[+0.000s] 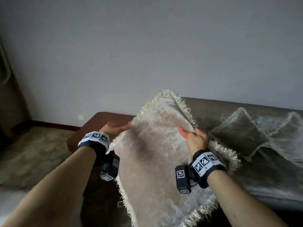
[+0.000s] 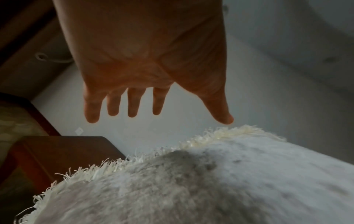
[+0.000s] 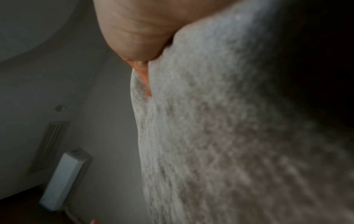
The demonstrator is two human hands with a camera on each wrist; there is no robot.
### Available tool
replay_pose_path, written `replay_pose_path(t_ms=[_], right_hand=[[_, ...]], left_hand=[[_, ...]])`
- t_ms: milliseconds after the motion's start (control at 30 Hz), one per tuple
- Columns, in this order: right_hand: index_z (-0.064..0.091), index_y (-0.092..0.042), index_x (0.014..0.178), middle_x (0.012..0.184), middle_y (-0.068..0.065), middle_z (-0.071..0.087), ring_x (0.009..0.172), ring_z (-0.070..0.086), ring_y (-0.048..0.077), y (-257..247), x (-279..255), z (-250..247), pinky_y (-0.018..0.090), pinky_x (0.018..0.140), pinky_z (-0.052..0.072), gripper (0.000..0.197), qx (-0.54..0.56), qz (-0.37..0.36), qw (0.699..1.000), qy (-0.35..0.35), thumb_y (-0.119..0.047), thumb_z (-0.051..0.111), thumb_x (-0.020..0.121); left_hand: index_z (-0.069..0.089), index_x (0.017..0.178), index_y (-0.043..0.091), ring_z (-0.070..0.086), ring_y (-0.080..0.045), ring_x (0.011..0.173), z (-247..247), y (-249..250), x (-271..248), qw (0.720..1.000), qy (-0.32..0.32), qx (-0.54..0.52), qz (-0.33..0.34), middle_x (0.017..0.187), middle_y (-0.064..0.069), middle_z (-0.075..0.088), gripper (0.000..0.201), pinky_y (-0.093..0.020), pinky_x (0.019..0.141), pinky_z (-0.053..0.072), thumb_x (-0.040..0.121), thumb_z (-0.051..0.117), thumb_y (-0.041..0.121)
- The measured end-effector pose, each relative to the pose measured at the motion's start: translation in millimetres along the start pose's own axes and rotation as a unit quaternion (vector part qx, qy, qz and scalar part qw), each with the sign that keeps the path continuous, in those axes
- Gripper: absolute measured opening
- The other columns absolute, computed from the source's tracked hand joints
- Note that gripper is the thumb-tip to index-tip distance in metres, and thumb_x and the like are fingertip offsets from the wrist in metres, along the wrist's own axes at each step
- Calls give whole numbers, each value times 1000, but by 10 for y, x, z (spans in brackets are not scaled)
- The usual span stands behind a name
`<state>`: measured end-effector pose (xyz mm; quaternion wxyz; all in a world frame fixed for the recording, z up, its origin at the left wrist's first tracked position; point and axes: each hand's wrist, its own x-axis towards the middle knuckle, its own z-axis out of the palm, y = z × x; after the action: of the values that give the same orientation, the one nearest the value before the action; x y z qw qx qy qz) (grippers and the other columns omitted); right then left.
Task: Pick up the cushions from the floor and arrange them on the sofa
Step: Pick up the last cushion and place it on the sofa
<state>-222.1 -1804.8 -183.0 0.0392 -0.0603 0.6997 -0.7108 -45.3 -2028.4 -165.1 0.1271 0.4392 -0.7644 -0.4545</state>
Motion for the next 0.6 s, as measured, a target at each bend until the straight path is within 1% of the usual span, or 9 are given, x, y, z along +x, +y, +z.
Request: replay_pose_path(t_ms=[67, 133, 167, 233, 333, 400, 467, 533, 600], right_hand=[[70, -6, 76, 74, -3, 65, 78, 59, 17, 54, 436, -6, 22, 76, 45, 22, -12, -7, 1000, 27, -13, 88, 67], [68, -10, 64, 62, -6, 63, 68, 58, 18, 138, 859, -80, 28, 75, 47, 21, -40, -8, 997, 65, -13, 88, 65], [66, -11, 60, 60, -5, 63, 68, 57, 19, 154, 1103, -107, 28, 73, 47, 23, -42, -6, 996, 78, -13, 88, 65], [63, -13, 59, 62, -4, 62, 67, 57, 19, 160, 1600, -131, 25, 72, 44, 26, -34, 0, 994, 102, -14, 88, 65], [63, -14, 58, 59, -8, 60, 56, 53, 12, 240, 2286, -139, 22, 68, 43, 25, -44, -1, 991, 124, -12, 86, 67], [64, -13, 59, 60, -5, 61, 55, 53, 11, 245, 2706, -110, 20, 62, 43, 24, -41, 6, 991, 129, -12, 85, 68], [67, -11, 65, 66, 0, 65, 59, 56, 15, 290, 3145, -95, 20, 61, 42, 18, -56, 10, 989, 139, -12, 85, 69], [72, -6, 77, 78, 4, 70, 69, 61, 20, 269, 3600, -11, 22, 72, 43, 17, -50, 12, 989, 141, -15, 84, 70], [74, 0, 91, 89, 7, 71, 83, 63, 22, 306, 4045, 97, 22, 78, 44, 28, -52, 17, 988, 144, -17, 84, 71]], left_hand=[[25, 151, 10, 29, -33, 143, 249, 263, 570, 999, -27, -16, -9, 158, -13, 26, 117, -48, 115, 29, 62, 71, 70], [27, 151, 15, 29, -33, 144, 578, 534, 992, 998, -65, 13, 23, 158, -12, 26, 112, -51, 116, 27, 65, 70, 72], [33, 149, 17, 33, -34, 141, 748, 669, 1233, 995, -81, 16, 55, 156, -11, 31, 110, -52, 115, 29, 63, 69, 74], [42, 143, 21, 46, -33, 133, 1125, 832, 1800, 994, -90, 10, 59, 149, -8, 44, 111, -51, 110, 36, 53, 70, 81], [47, 139, 27, 56, -31, 122, 1695, 769, 2766, 996, -88, 1, 22, 139, -4, 56, 128, -51, 103, 44, 31, 66, 93], [43, 143, 17, 54, -36, 123, 1925, 819, 3084, 995, -88, 21, -29, 141, -12, 52, 140, -52, 103, 44, 28, 64, 94], [37, 145, 5, 49, -39, 128, 2048, 1034, 3194, 994, -99, -5, -51, 145, -19, 47, 142, -51, 105, 41, 36, 66, 90], [34, 145, -4, 45, -39, 132, 2231, 1169, 3501, 994, -79, -37, -66, 146, -22, 43, 130, -48, 110, 37, 52, 69, 80], [34, 145, -5, 45, -39, 131, 2415, 1327, 3790, 993, -80, -47, -79, 145, -23, 44, 128, -47, 110, 37, 55, 70, 78]])
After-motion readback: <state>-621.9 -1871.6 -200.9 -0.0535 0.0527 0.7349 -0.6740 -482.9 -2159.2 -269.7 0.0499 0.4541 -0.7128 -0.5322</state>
